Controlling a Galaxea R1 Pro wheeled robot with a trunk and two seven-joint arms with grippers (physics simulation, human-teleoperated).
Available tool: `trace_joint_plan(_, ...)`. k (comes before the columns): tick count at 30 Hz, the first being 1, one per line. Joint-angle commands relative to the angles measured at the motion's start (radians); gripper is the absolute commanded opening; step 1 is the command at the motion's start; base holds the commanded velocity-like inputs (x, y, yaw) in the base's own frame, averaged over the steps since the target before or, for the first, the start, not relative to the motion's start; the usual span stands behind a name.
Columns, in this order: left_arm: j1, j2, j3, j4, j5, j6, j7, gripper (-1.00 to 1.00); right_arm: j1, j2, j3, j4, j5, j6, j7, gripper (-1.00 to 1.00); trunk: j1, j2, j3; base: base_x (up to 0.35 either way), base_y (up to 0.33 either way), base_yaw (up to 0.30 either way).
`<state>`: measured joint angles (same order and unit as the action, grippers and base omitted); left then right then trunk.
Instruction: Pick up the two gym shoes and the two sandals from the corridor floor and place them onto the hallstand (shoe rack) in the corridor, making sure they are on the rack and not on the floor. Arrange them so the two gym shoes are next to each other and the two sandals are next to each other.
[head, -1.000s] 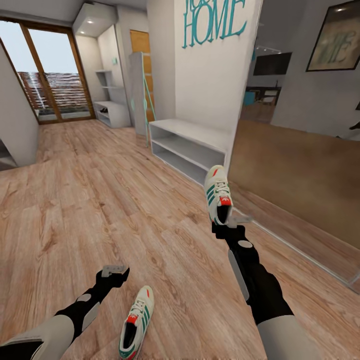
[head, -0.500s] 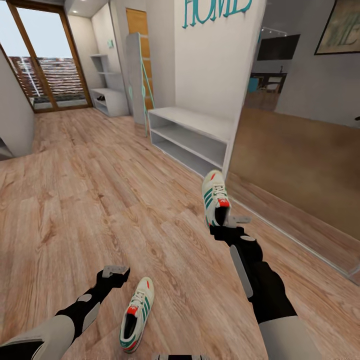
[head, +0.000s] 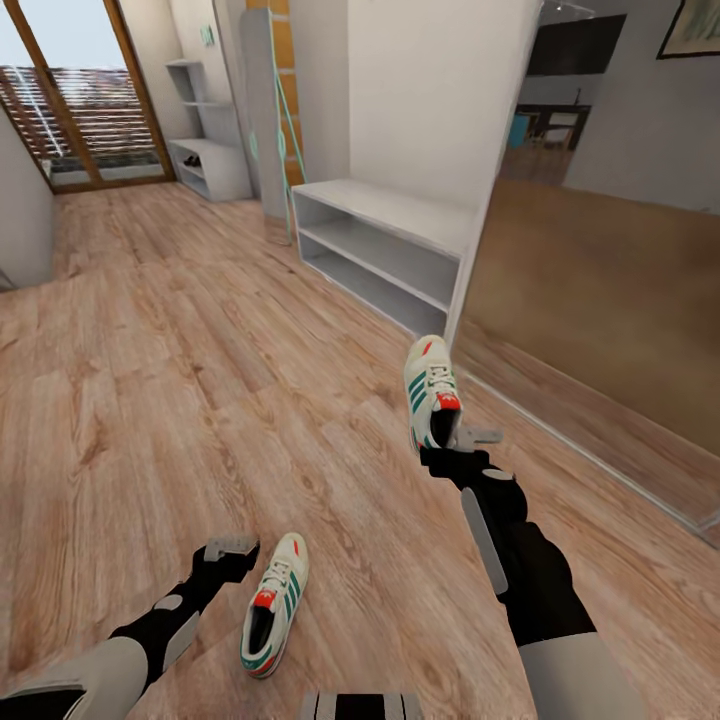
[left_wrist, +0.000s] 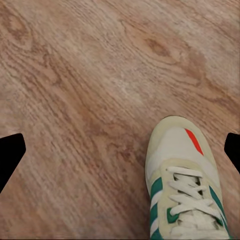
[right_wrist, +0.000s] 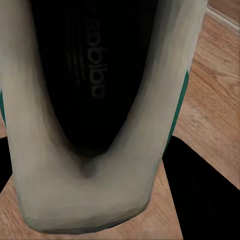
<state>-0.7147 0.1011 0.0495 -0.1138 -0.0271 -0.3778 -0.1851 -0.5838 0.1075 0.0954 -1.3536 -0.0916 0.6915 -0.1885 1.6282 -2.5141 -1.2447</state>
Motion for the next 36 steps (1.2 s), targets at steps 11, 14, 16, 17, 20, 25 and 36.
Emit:
trace_joint_plan(11,0.016,-0.003,0.006,0.047,-0.026,-0.003,-0.005,1.00,-0.001,0.000,0.001,-0.002,-0.010,0.003,-0.009,-1.00,0.002,-0.002,-0.027,0.000,0.000,0.000)
trace_joint_plan(14,0.025,-0.005,0.006,0.049,-0.027,-0.003,-0.005,1.00,-0.001,0.000,0.001,-0.002,-0.010,0.003,-0.009,-1.00,0.003,-0.002,-0.043,0.000,0.000,0.000)
trace_joint_plan(16,0.028,-0.005,0.006,0.049,-0.028,-0.004,-0.005,1.00,-0.001,0.000,0.001,-0.002,-0.010,0.003,-0.009,-1.00,0.004,-0.003,-0.054,0.000,0.000,0.000)
trace_joint_plan(17,0.029,-0.006,0.006,0.049,-0.028,-0.003,-0.005,1.00,-0.001,0.000,0.001,-0.002,-0.010,0.003,-0.009,-1.00,0.005,-0.003,-0.059,0.000,0.000,0.000)
trace_joint_plan(20,0.031,-0.006,0.006,0.049,-0.028,-0.004,-0.005,1.00,-0.001,0.000,0.001,-0.003,-0.010,0.003,-0.009,-1.00,0.006,-0.004,-0.074,0.000,0.000,0.000)
trace_joint_plan(25,0.032,-0.006,0.006,0.048,-0.028,-0.005,-0.005,1.00,-0.001,0.000,0.000,-0.004,-0.010,0.003,-0.009,-1.00,0.006,-0.004,-0.076,0.000,0.000,0.000)
trace_joint_plan(36,0.032,-0.006,0.006,0.048,-0.028,-0.007,-0.005,1.00,-0.001,0.000,0.000,-0.004,-0.010,0.002,-0.009,-1.00,0.006,-0.004,-0.076,-0.008,0.000,0.000)
